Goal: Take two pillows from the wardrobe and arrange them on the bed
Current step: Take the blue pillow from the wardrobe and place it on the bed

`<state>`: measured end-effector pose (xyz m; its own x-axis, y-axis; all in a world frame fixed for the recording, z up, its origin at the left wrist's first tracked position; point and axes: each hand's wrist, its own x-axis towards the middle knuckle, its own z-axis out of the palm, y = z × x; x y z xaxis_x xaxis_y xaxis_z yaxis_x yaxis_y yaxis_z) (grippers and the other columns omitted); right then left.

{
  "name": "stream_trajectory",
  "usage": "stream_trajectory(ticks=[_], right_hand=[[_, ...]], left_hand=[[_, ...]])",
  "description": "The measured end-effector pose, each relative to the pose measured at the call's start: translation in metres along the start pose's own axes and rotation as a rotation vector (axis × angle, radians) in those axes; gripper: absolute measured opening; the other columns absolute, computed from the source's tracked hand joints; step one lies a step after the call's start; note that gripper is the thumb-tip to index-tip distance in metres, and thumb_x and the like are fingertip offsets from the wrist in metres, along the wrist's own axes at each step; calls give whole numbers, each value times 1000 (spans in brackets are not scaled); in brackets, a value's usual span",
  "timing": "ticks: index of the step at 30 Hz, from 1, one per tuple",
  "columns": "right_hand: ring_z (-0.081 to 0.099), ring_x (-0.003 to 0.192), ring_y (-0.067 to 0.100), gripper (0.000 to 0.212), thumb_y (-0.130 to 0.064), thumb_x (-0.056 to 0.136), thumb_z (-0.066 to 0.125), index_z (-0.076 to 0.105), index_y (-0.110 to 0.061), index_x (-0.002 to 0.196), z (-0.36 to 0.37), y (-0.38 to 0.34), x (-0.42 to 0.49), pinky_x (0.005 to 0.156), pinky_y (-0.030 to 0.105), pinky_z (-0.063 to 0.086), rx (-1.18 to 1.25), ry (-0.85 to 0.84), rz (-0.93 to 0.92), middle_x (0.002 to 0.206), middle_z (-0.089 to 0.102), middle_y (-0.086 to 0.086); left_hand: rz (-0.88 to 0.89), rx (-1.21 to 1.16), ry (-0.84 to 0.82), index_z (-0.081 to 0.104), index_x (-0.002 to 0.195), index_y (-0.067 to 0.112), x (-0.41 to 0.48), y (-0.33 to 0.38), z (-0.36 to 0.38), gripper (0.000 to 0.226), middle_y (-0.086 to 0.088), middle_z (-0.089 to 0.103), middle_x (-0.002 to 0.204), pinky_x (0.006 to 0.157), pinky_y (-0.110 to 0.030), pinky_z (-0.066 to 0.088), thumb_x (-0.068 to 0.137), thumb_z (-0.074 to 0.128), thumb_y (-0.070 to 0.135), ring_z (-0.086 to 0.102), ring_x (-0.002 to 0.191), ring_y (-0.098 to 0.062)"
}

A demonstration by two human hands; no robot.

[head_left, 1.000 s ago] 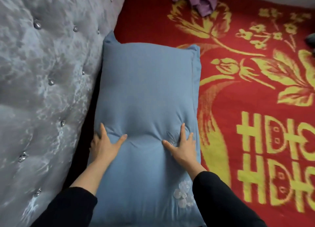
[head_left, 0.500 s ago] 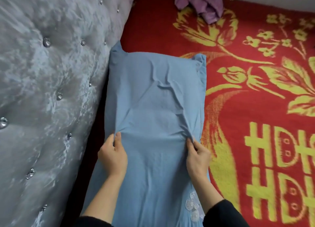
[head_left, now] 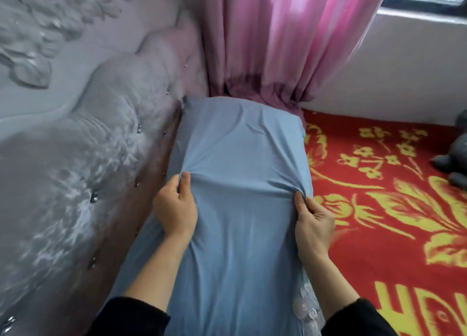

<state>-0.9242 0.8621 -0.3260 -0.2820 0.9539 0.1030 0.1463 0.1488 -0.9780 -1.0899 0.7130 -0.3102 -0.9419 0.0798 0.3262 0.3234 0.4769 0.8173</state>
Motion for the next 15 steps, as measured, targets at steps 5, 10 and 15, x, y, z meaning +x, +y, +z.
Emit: stream_trajectory(ticks=[5,10,15], right_hand=[[40,65,6,35,-32,91,58,61,-11,62,60,30,90,60,29,34,48,-44,-28,63,47,-9],[12,143,32,53,-46,96,37,28,-25,144,109,123,125,115,42,10,-588,-637,31,154,23,12],[-22,142,27,87,-78,70,46,-8,-59,135,129,218,58,112,59,-3,-865,-805,-169,157,-18,-7]], left_hand=[[128,-64,-46,51,64,-2,81,-18,74,38,-32,61,69,58,-35,25,95,48,19,51,62,-34],[94,266,-664,27,142,35,71,-127,136,59,-14,17,155,119,-48,8,88,46,52,7,143,-36],[307,671,-756,-25,121,67,1,-217,149,89,11,-30,151,114,-53,-8,49,18,96,-31,138,-18]])
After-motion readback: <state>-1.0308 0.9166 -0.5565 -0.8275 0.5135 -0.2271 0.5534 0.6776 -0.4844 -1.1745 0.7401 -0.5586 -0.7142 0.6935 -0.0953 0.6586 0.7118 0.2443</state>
